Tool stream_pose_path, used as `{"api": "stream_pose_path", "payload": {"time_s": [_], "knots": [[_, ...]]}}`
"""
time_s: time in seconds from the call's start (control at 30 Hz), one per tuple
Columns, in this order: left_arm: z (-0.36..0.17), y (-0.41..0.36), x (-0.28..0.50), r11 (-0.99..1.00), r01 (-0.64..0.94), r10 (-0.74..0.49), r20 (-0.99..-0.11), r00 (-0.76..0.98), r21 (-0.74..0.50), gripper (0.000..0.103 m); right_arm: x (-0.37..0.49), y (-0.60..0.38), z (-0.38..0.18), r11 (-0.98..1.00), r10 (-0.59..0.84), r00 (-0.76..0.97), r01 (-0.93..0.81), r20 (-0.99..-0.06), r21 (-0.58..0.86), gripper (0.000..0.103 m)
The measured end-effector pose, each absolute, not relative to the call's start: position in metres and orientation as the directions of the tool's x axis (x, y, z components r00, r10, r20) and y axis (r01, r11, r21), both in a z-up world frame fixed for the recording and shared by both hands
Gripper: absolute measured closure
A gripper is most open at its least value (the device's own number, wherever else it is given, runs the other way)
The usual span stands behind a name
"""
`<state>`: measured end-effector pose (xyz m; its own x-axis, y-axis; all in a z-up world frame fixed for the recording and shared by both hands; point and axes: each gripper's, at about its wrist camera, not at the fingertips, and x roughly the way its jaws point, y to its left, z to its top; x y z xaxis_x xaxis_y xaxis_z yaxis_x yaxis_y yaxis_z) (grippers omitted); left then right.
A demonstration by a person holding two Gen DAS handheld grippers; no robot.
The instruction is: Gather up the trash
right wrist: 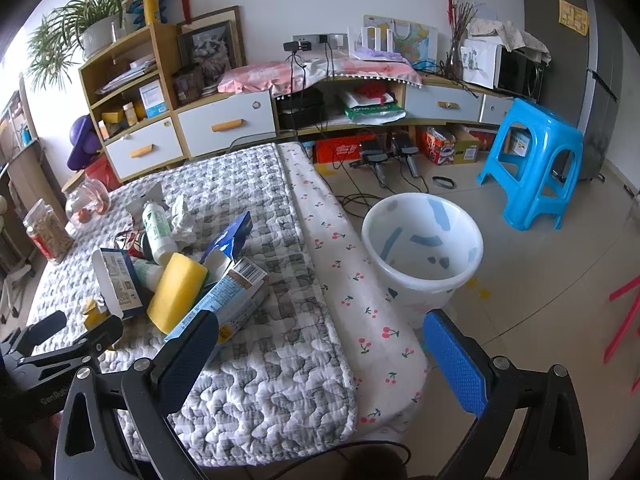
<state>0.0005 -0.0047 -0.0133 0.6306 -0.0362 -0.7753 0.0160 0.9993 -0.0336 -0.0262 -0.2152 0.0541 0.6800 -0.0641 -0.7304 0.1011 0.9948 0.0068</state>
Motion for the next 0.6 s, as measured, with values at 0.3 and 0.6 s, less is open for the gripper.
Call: {"api": "stream_pose_path", "payload": {"time_s": [0.3,0.6], "knots": [[-0.0145,-0.0055,-0.0004,0.999,0.016,-0.040,-0.779,0.626,-0.039,0.001,-0.0259,-0.2176,0.0526,0.995,-0.064,0.681,0.098,-0.730,0.005,0.000],[-0.0159,-0.0056,0.0009,0.999,0.017,-0.044,-0.783,0.621,-0.044,0.001,-0.0259,-0.2173,0.0531,0.995,-0.068,0.681,0.102,-0.730,0.002,0.000]]}}
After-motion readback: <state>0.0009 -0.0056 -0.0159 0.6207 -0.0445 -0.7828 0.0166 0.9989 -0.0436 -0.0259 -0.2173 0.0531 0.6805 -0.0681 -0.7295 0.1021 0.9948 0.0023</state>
